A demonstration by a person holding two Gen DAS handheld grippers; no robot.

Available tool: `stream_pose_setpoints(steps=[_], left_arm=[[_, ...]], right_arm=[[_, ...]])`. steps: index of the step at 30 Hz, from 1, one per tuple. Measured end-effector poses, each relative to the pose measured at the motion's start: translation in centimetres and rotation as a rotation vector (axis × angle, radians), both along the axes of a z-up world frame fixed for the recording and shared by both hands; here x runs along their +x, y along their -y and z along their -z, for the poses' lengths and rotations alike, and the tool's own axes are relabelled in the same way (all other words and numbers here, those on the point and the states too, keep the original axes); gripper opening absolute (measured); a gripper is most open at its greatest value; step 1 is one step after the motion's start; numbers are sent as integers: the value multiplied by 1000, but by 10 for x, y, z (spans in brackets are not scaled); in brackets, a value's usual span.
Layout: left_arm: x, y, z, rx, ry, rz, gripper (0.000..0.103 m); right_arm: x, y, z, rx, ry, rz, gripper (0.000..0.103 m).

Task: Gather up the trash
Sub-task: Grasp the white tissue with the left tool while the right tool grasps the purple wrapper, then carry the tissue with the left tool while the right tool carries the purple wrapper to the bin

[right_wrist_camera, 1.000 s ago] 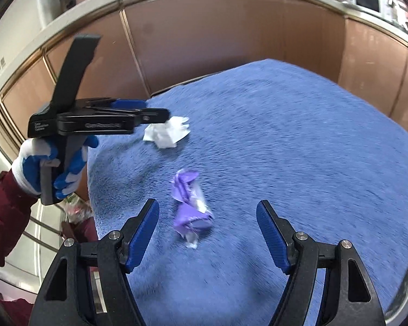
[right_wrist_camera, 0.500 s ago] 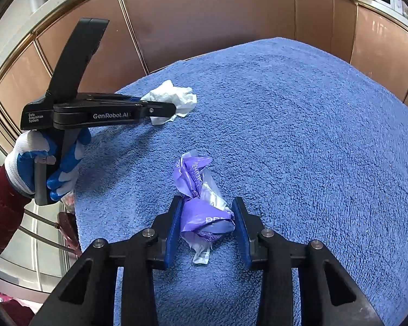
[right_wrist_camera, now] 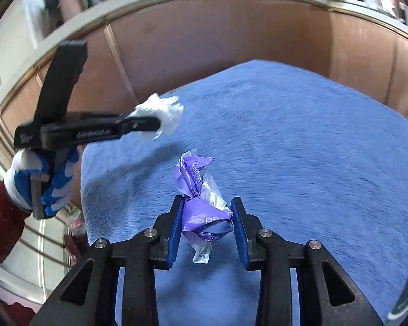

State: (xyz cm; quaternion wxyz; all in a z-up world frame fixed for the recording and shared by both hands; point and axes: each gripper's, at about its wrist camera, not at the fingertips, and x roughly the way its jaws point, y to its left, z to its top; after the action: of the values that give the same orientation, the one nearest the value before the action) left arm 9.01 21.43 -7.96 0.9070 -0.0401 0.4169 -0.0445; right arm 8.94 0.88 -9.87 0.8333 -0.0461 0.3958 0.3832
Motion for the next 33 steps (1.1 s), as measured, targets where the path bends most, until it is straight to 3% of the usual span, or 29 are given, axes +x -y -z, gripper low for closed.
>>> stream_pose_setpoints(steps=[9, 16, 20, 25, 33], left_arm=[[36, 143, -27, -4, 6, 268, 10], [80, 282, -24, -23, -42, 484, 10], [106, 355, -10, -22, -89, 562, 10], [142, 431, 22, 7, -172, 610, 11], [191, 503, 76, 1, -292, 628, 14]], right_arm=[[16, 151, -14, -12, 54, 306, 34], [34, 282, 10, -92, 26, 621, 34], [53, 336, 37, -114, -21, 745, 34], [76, 374, 71, -127, -82, 835, 35], [113, 413, 122, -151, -155, 912, 36]])
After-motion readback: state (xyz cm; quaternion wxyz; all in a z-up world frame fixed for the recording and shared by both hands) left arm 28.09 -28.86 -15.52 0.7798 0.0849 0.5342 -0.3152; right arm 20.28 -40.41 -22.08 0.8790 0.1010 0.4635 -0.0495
